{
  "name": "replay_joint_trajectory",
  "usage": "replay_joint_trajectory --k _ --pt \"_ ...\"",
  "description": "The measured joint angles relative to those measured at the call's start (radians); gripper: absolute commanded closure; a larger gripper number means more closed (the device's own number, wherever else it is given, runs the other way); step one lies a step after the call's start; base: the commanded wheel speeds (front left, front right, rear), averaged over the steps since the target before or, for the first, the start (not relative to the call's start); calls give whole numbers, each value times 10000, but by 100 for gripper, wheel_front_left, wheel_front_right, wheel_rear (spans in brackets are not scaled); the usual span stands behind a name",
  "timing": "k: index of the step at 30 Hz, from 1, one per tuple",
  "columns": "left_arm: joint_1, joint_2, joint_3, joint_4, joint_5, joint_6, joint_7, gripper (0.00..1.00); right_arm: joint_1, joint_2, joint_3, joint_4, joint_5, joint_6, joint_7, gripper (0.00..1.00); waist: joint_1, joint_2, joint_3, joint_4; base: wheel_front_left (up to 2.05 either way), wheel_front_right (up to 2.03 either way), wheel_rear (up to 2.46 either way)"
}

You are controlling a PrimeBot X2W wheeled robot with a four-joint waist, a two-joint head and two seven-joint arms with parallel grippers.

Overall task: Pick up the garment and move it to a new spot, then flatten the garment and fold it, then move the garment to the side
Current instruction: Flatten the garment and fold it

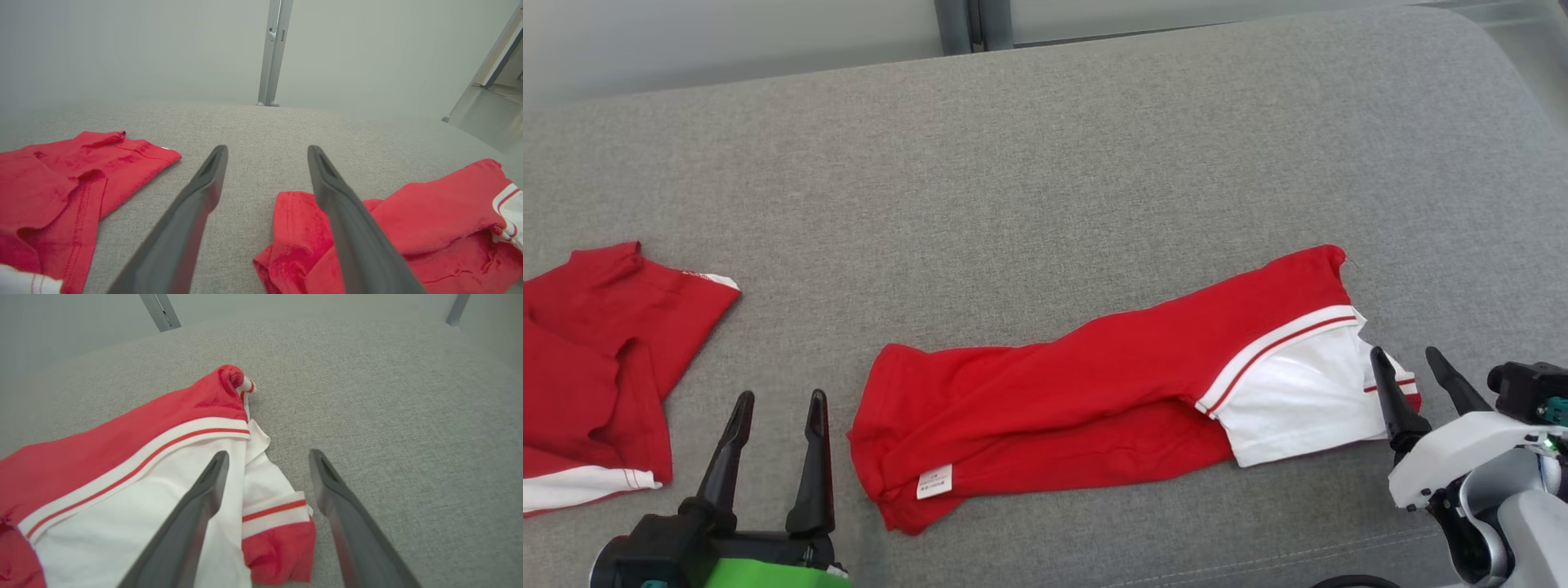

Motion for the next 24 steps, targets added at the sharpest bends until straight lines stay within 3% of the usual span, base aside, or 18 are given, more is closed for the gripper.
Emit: replay_joint_trajectory --k 8,12,19,24 --pt "342 -986 1221 389 1147 -1055 0 0 -1405 -295 1028 1417 288 0 1003 0 0 0 13 296 0 0 0" --pt "317 -1429 1611 564 1494 -1511 0 0 -1968 -777 1802 2050 416 0 1833 0 0 0 89 480 0 0 0" --pt "303 -1900 2036 798 1848 -1958 0 0 -2592 -1419 2428 2675 1256 8 2736 0 0 0 208 792 0 0 0" --pt "288 -2086 2192 874 2019 -2134 0 0 -2688 -1778 2750 2591 2510 8 3806 0 0 0 286 942 0 0 0"
